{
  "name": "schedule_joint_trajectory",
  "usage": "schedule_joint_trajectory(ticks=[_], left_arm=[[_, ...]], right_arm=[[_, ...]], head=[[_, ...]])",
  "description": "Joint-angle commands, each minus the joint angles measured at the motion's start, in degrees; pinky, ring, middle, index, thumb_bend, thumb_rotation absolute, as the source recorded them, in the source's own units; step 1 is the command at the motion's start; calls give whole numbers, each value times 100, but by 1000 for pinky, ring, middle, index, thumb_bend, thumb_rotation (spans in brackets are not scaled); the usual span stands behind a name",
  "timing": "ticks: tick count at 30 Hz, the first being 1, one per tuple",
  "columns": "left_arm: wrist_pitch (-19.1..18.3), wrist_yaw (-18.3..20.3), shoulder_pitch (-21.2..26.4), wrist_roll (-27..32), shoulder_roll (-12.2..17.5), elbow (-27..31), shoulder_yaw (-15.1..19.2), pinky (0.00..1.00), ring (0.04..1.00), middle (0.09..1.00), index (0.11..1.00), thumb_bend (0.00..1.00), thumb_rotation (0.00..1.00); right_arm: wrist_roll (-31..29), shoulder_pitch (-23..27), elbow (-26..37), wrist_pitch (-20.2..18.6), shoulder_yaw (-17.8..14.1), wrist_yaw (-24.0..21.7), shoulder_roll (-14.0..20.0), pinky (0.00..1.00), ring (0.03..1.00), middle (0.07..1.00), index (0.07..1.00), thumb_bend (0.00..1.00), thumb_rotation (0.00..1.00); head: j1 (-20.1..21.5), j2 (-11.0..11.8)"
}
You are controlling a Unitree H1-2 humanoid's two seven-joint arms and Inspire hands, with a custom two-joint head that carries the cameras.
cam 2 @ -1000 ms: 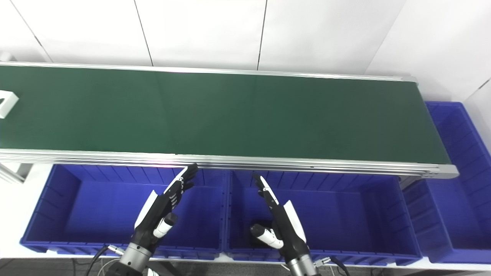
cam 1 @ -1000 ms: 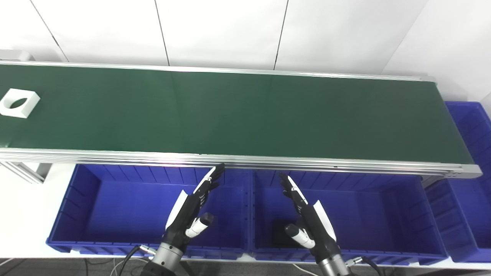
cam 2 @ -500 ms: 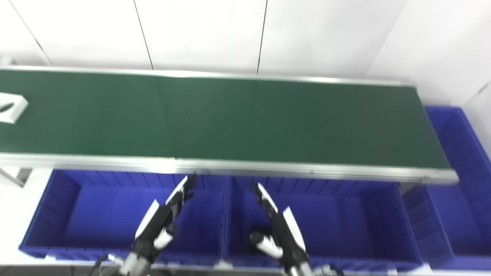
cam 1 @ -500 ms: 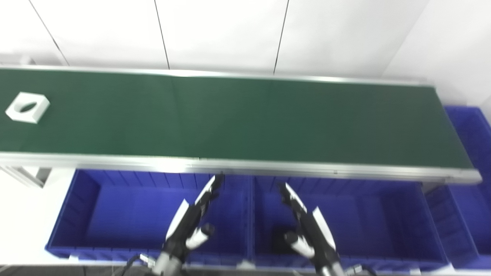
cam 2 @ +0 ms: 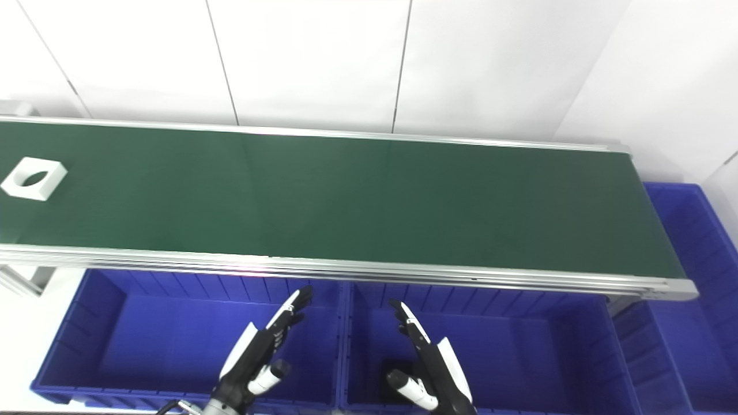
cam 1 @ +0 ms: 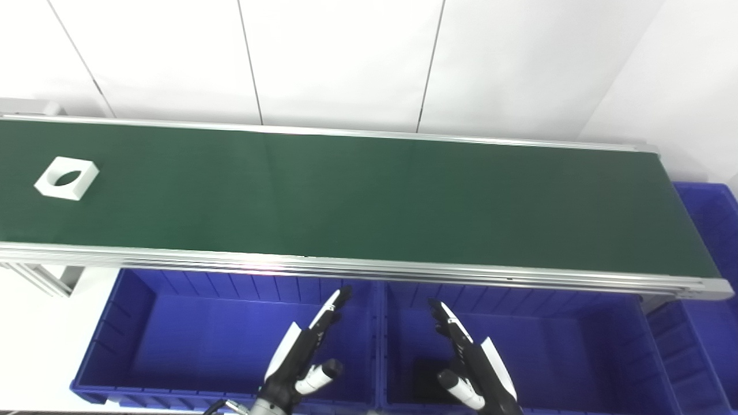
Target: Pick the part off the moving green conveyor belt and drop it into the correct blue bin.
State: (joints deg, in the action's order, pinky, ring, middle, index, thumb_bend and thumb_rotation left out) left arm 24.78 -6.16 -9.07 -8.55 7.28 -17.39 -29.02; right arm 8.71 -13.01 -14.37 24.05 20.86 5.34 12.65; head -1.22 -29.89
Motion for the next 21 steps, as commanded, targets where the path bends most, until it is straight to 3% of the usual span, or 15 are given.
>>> schedule_joint_trajectory(ticks=[1,10,15,21], left_arm=[[215,-295,162,-108,7,-5,-91,915,964,962,951,1000,1000],[215,-777,473,-155,-22,-531,-497,888,940,944,917,1000,1000],[215,-1171,614,-263,-4,-685,-773,836,909,928,904,1000,1000],[215,-1361,741,-239,3,-781,-992,859,908,926,903,998,1000]], right_arm=[[-35,85,22,287,32,142,51,905,959,976,962,941,958],[-209,221,-318,287,70,245,130,932,966,983,966,971,969],[-353,268,-437,288,48,172,146,959,971,991,978,970,975],[-365,306,-499,288,27,187,228,977,976,996,987,966,978]], head=[[-159,93],[-641,519],[-783,594],[-1147,586]])
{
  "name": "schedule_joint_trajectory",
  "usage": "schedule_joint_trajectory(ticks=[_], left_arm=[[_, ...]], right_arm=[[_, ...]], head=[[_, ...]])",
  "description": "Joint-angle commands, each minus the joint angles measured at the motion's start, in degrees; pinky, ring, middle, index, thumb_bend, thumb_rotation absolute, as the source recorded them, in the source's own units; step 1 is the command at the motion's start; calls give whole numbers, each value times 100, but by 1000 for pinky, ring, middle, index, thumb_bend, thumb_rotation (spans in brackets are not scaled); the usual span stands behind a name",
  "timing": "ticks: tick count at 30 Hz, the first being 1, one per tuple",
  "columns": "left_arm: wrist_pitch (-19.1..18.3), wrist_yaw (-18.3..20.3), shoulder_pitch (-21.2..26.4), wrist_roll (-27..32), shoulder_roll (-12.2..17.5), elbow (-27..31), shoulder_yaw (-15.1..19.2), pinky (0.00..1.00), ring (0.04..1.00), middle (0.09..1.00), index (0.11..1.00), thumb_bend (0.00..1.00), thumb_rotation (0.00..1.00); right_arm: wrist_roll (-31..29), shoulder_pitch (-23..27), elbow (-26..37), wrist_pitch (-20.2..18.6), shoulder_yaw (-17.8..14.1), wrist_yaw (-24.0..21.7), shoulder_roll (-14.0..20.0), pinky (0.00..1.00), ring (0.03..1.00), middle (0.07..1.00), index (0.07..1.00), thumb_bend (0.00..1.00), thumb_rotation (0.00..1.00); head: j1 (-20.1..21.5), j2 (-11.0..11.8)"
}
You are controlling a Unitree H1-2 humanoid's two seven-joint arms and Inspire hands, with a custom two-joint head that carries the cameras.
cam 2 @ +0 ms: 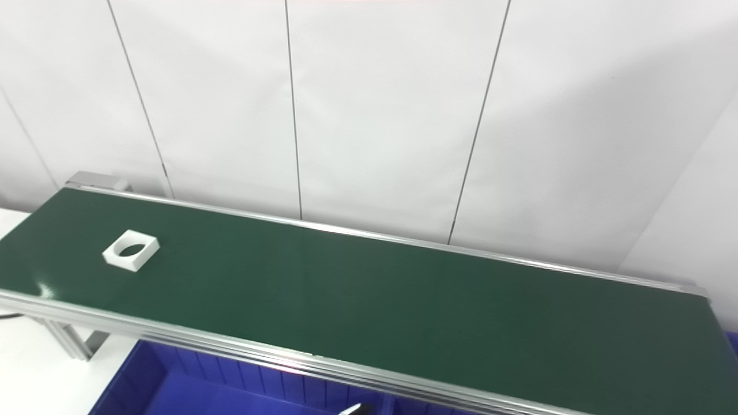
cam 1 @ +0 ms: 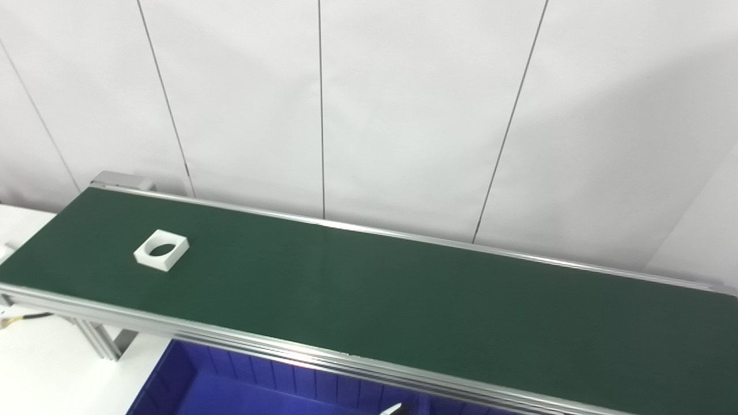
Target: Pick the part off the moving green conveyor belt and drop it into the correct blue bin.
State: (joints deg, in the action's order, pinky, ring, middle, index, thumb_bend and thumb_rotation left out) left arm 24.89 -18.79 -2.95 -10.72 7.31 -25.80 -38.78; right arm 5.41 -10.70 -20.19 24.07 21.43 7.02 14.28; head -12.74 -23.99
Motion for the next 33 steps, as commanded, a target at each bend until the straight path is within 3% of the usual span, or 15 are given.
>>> schedule_joint_trajectory(ticks=[1,10,18,25,33], left_arm=[[204,-131,148,-19,-1,49,-41,857,904,923,900,997,1000],[204,-476,292,-115,33,-38,-256,811,887,914,893,983,998],[204,-552,336,-42,96,18,-344,807,886,911,886,994,985],[204,-847,348,-238,308,548,-450,807,867,897,881,989,979],[204,-641,228,-42,444,1537,-206,769,869,882,859,1000,979]], right_arm=[[-30,81,87,286,-32,25,78,977,977,996,987,965,980],[43,134,45,286,2,120,177,977,985,1000,997,959,997],[90,148,20,286,49,169,181,991,992,1000,1000,969,998],[42,173,19,286,72,155,121,997,983,1000,999,966,984],[42,192,34,286,113,188,123,978,981,1000,996,932,986]], head=[[-29,-3],[-211,67],[-139,69],[-45,26],[26,7]])
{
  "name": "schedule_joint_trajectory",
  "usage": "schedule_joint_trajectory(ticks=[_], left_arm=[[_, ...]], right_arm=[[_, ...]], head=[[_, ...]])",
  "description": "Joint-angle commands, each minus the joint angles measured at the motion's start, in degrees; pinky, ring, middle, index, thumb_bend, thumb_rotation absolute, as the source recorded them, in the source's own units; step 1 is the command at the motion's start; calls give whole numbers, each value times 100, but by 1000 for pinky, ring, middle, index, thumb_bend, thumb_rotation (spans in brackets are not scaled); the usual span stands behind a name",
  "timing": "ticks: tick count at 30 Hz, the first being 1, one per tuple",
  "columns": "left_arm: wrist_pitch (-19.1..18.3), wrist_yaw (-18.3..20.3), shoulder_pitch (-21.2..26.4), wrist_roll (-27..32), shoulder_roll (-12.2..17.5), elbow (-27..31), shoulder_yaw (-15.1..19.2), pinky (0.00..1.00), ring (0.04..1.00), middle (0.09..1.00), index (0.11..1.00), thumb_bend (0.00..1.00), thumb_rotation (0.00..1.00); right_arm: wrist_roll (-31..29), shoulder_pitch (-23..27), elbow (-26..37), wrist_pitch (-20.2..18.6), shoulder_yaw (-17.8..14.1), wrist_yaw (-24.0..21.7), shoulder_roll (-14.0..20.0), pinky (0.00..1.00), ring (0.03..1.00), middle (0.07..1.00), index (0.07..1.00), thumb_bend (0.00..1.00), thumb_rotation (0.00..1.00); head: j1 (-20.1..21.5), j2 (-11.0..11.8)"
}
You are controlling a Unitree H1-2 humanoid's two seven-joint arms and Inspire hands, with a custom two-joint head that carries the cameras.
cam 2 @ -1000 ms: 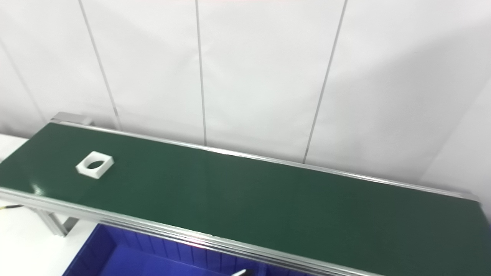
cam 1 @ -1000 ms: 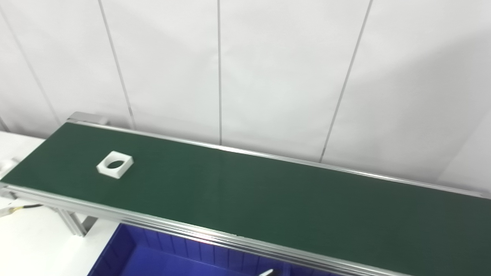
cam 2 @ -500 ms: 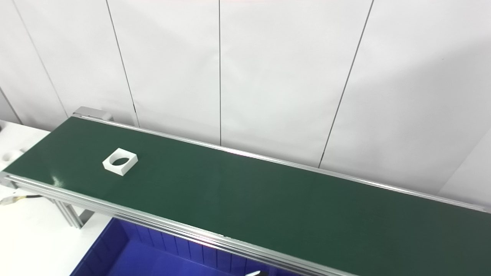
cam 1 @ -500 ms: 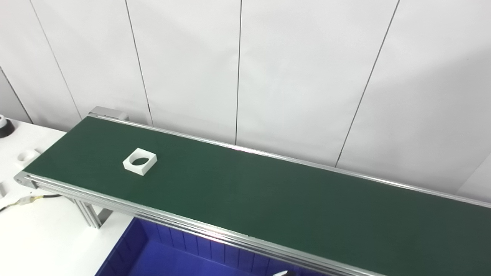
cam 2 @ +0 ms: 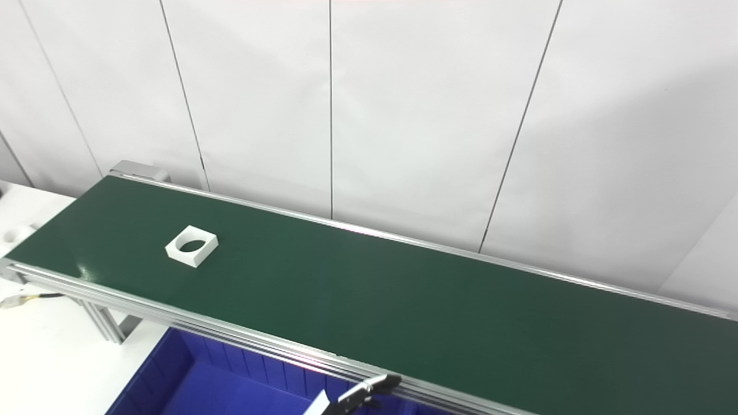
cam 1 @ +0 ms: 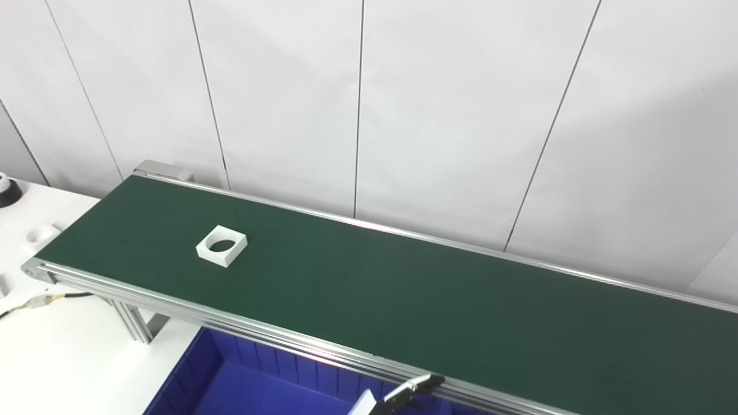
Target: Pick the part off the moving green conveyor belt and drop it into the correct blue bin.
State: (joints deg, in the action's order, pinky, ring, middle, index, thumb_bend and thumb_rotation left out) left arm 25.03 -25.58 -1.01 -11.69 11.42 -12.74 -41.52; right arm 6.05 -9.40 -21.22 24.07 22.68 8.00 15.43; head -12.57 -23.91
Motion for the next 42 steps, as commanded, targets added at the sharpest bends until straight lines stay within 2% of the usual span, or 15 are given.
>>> schedule_joint_trajectory(ticks=[1,6,10,14,17,23,26,29,34,38,42], left_arm=[[189,87,27,77,52,366,90,771,872,883,859,1000,977],[189,163,50,-49,110,786,167,794,875,884,854,1000,937],[189,389,54,-98,130,1198,435,835,880,879,852,1000,879],[187,567,251,24,192,1366,649,778,863,871,842,1000,792],[188,595,484,-229,188,1416,918,743,845,864,842,1000,782],[186,788,881,-510,186,1582,1331,756,837,849,853,1000,717],[143,993,1130,-853,161,1795,1699,749,829,842,844,1000,665],[-94,1357,1407,-1132,189,2068,2053,748,835,840,824,1000,448],[-186,1842,1782,-1417,263,2136,2439,732,824,837,820,1000,294],[-296,2122,2064,-1818,409,2094,2676,698,803,827,832,1000,313],[-149,2363,2402,-2155,720,1821,2785,718,799,838,858,1000,307]], right_arm=[[-13,63,136,286,-3,106,9,979,981,1000,996,932,985],[-67,70,128,286,2,70,5,975,977,1000,996,932,974],[-61,72,132,286,11,64,-2,973,973,1000,995,936,974],[-60,88,116,286,30,42,-21,976,980,1000,999,935,974],[-58,95,123,286,41,50,-44,964,976,1000,999,925,970],[-10,137,90,286,71,100,-80,949,973,1000,1000,923,971],[-48,140,95,286,61,86,-112,954,970,999,997,924,962],[-35,162,70,286,73,99,-120,941,965,998,996,924,962],[-42,191,23,286,76,89,-138,933,963,998,995,934,962],[-27,220,7,286,92,97,-139,926,957,994,995,935,963],[-17,247,-19,286,108,108,-136,927,958,998,998,927,961]], head=[[12,-4],[-14,-20],[-2,-38],[36,-24],[69,-14],[98,7],[100,8],[100,15],[87,34],[98,10],[41,-12]])
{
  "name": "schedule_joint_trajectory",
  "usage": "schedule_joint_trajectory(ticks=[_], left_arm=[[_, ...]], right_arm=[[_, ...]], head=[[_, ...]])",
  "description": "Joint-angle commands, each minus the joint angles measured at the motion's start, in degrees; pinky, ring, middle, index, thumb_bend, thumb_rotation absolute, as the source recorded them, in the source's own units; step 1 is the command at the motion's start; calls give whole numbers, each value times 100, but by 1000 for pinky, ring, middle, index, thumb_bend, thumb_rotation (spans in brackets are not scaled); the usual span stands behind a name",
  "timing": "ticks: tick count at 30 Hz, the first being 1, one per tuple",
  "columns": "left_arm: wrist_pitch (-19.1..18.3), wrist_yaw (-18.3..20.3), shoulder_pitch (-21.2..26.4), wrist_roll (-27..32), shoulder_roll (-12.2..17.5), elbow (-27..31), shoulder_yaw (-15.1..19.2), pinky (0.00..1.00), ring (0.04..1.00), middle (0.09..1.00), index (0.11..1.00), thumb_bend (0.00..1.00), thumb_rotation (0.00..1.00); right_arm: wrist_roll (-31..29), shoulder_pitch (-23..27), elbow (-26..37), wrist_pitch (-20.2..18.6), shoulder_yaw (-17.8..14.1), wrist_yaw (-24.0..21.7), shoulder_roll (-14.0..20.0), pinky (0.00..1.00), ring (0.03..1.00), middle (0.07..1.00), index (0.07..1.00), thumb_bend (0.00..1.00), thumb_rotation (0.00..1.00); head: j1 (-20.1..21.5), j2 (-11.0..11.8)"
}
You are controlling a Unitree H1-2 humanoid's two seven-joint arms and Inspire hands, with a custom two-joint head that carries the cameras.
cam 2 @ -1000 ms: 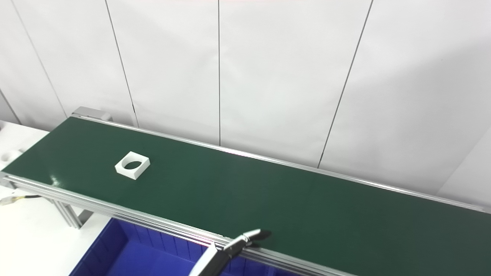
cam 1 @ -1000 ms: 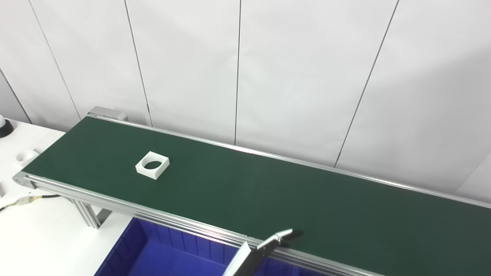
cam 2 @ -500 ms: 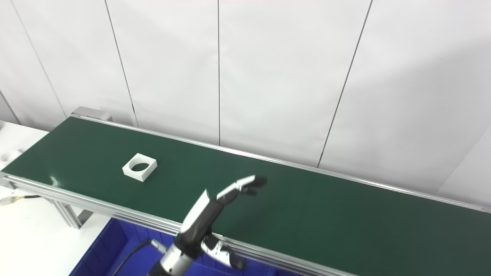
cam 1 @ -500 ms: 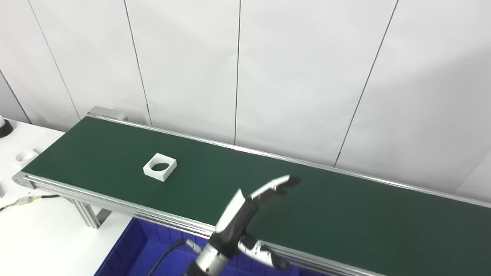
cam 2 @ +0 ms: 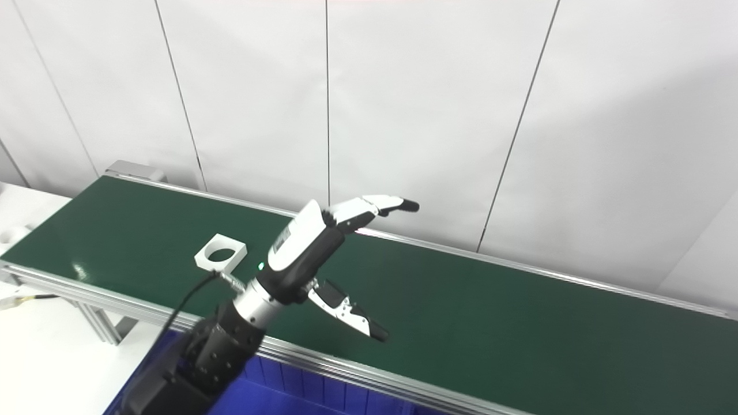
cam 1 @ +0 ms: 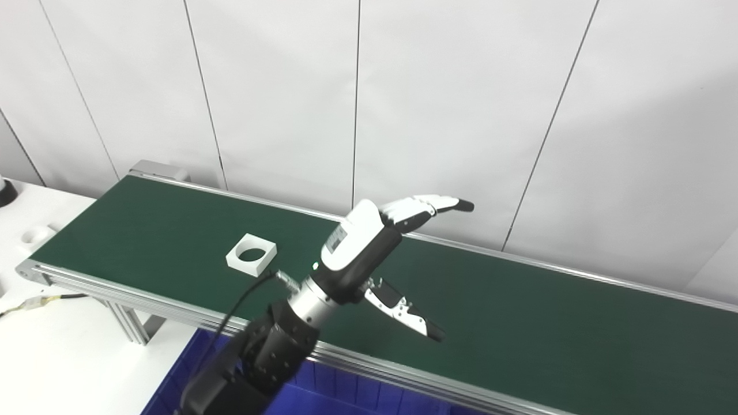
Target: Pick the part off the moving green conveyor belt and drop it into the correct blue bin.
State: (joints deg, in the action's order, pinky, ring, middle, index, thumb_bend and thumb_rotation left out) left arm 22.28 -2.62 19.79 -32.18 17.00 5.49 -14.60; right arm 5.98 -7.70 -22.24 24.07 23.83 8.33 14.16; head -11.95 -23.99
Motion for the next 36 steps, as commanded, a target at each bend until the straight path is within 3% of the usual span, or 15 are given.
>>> schedule_joint_trajectory(ticks=[1,4,11,16,23,27,36], left_arm=[[138,134,403,-188,251,-69,103,731,802,844,866,1000,301],[138,355,659,-357,522,-299,126,771,813,852,884,1000,236],[55,770,1177,-678,947,-895,86,755,802,844,868,1000,189],[-183,965,1428,-1104,1120,-1289,55,765,804,848,868,1000,233],[-449,1061,1594,-1506,1167,-1796,-61,729,767,814,848,1000,241],[-647,1131,1683,-1717,1164,-2144,-222,658,744,809,852,1000,262],[-1274,1394,1783,-1736,1019,-2807,-417,703,782,840,869,1000,328]], right_arm=[[-32,74,89,286,-15,54,-13,929,958,999,998,923,959],[-54,80,86,286,-25,39,-31,938,957,998,1000,924,955],[-39,77,106,286,-37,31,-49,926,955,991,1000,945,961],[-41,93,101,286,-23,37,-64,926,955,996,1000,936,955],[-20,106,119,286,-1,46,-54,919,952,993,1000,923,954],[-12,113,119,286,7,63,-53,900,945,988,1000,922,954],[-51,101,150,285,6,12,-52,916,952,994,1000,928,948]], head=[[-20,-3],[-45,0],[-43,6],[-31,3],[12,-20],[18,-20],[34,-53]])
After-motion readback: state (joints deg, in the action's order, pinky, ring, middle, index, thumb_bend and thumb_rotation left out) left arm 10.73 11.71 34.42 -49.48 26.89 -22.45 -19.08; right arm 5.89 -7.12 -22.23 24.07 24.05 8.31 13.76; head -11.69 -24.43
